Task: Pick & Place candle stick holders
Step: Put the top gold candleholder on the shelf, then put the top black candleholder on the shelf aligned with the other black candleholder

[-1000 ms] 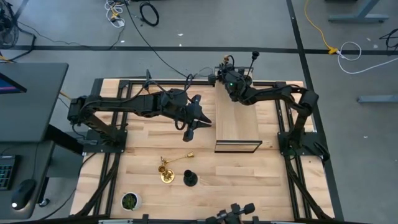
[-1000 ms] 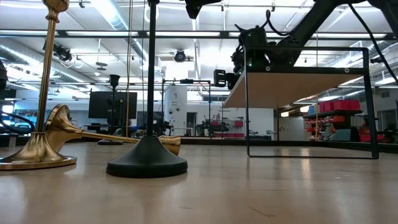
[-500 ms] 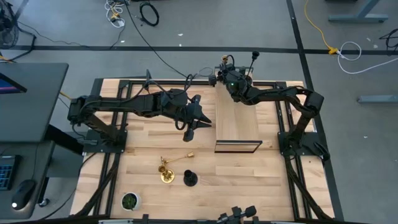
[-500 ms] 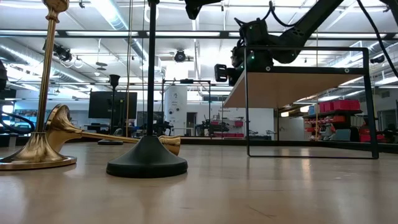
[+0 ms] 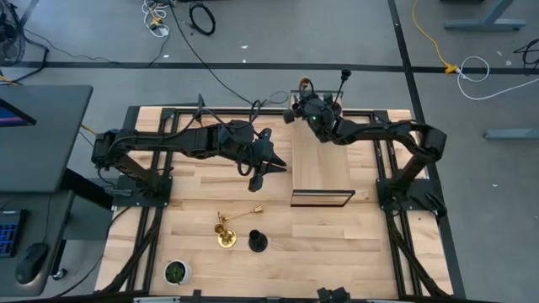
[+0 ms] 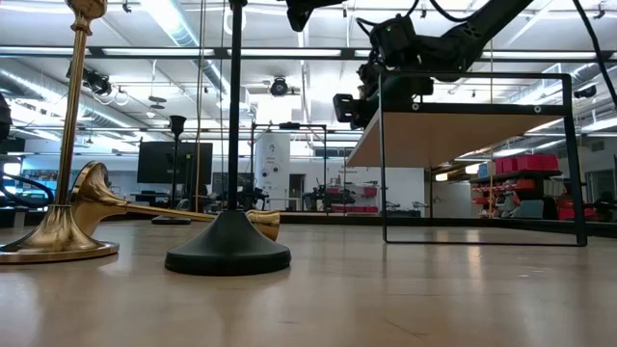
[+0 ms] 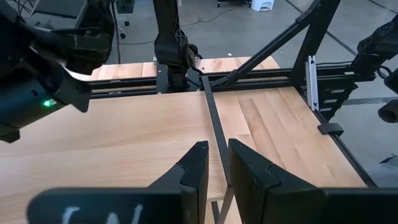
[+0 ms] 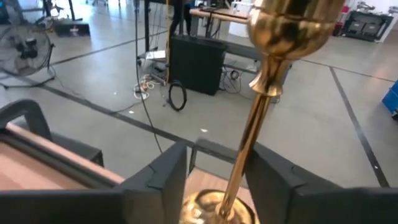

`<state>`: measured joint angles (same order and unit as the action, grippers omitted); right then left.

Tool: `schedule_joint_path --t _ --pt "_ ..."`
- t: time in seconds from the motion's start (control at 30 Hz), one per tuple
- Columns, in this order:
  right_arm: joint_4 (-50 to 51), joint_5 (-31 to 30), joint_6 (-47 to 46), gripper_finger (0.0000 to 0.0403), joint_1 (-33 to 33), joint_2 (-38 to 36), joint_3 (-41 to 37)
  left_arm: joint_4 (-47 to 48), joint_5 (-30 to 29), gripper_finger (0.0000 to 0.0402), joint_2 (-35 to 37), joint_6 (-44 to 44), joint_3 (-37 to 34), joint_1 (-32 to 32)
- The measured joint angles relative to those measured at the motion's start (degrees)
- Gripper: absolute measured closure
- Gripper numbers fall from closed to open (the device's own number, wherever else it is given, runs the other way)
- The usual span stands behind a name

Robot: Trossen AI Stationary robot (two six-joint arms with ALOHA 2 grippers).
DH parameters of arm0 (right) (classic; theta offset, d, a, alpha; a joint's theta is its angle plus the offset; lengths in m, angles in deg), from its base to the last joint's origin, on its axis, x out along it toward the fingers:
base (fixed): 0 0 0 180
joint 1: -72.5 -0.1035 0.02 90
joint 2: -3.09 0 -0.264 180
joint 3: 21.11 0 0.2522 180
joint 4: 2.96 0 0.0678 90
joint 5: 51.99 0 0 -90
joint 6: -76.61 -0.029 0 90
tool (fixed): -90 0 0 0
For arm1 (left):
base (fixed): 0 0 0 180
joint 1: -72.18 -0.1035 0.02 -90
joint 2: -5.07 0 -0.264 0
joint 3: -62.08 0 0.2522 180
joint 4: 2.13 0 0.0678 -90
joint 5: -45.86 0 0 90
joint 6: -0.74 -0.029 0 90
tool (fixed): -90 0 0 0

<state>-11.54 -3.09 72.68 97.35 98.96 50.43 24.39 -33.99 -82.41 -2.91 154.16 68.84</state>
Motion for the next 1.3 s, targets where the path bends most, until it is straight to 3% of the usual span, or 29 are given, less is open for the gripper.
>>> schedule_joint_path --t 0.33,0.63,0.93,1.3 --pt "7.2 -1.98 -1.23 0.0192 -0.54 -0.43 0.0 0.54 0.0 0.0337 0.0 1.54 0.0 -0.02" --pt "10.28 -2.8 -1.59 0.0206 -2.39 -1.9 0.0 1.01 0.0 0.0337 0.0 1.94 0.0 -0.02" --pt "23.4 -2.6 -2.51 0.0228 -8.5 -9.88 0.0 4.93 0.0 0.0337 1.16 1.89 0.0 -0.02" --pt "33.52 11.87 -4.66 0.0234 -23.54 -22.58 -4.46 17.85 -2.98 0.0337 7.83 1.95 0.05 0.46"
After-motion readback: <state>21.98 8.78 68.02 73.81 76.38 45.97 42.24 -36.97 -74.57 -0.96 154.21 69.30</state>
